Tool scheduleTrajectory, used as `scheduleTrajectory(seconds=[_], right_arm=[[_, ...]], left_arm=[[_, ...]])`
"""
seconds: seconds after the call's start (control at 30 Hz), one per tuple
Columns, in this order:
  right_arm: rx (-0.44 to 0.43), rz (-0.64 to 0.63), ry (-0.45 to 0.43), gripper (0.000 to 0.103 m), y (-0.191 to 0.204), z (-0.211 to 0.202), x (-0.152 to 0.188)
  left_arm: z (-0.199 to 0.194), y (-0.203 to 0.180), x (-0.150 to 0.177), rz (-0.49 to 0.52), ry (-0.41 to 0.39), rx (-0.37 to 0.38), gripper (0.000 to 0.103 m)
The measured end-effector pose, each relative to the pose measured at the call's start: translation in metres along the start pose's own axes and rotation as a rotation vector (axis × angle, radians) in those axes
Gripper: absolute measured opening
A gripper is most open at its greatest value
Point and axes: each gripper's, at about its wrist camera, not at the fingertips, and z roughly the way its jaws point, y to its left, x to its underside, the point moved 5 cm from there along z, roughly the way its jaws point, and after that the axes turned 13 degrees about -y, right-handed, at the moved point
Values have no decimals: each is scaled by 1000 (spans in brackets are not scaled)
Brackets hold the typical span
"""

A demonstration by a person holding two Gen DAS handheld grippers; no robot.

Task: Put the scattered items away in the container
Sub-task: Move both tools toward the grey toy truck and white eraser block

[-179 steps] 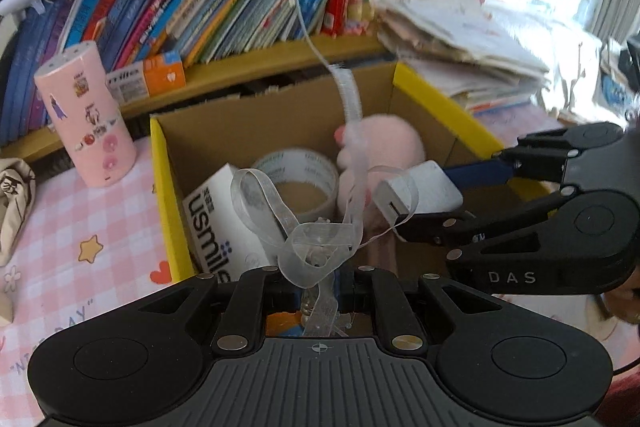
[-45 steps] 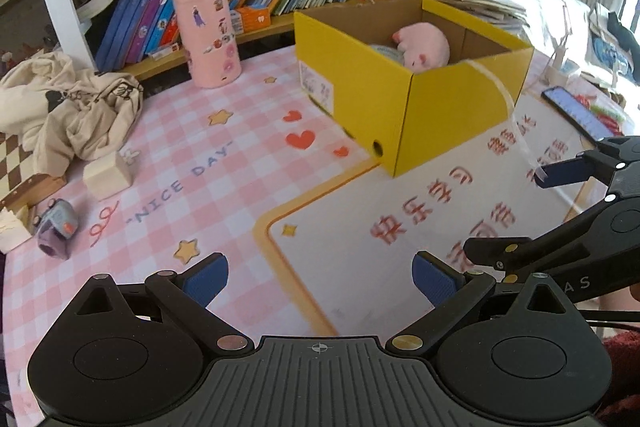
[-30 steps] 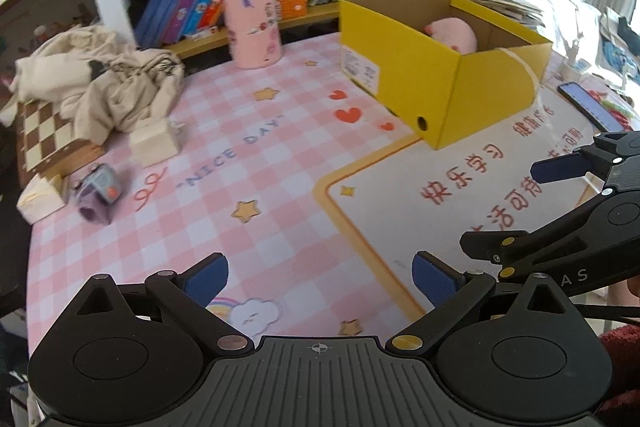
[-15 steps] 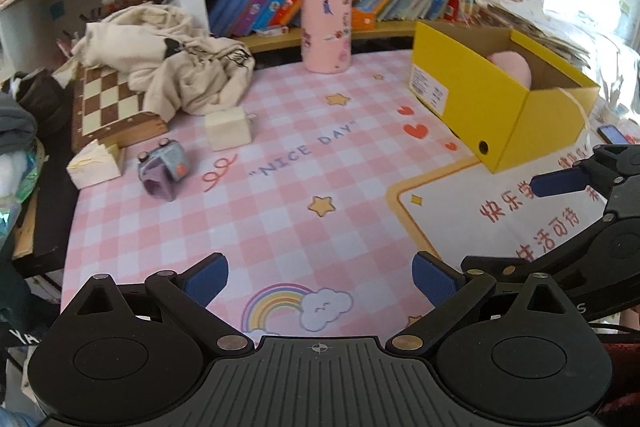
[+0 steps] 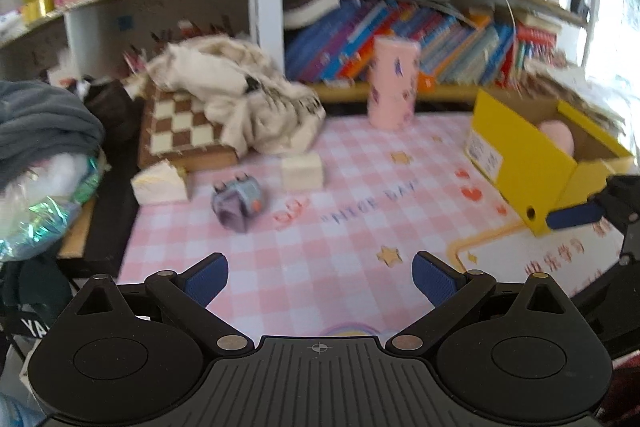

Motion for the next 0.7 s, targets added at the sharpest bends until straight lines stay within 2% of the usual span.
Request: scheduleTrajectory(seconds=[0.13,0.37,0.53,0.63,0.7], right_arm=[[-6,2,-17,99,8,-3,-5],[-27,-21,-30,100,14,2,-10],[-44,-28,-36,100,14,15,-13],[-48,-24,-45,99,13,24,-17],[-52,-22,-59,100,12,28,-22]], left_arm=[[-4,5,1,10,-45,-21,100],[-3,11,-1,-16,-46,5,100],[2,22,2,-76,-30,-11,101],[9,31,4,-136,25,-27,102],[12,37,3,-171,33,-31,102]])
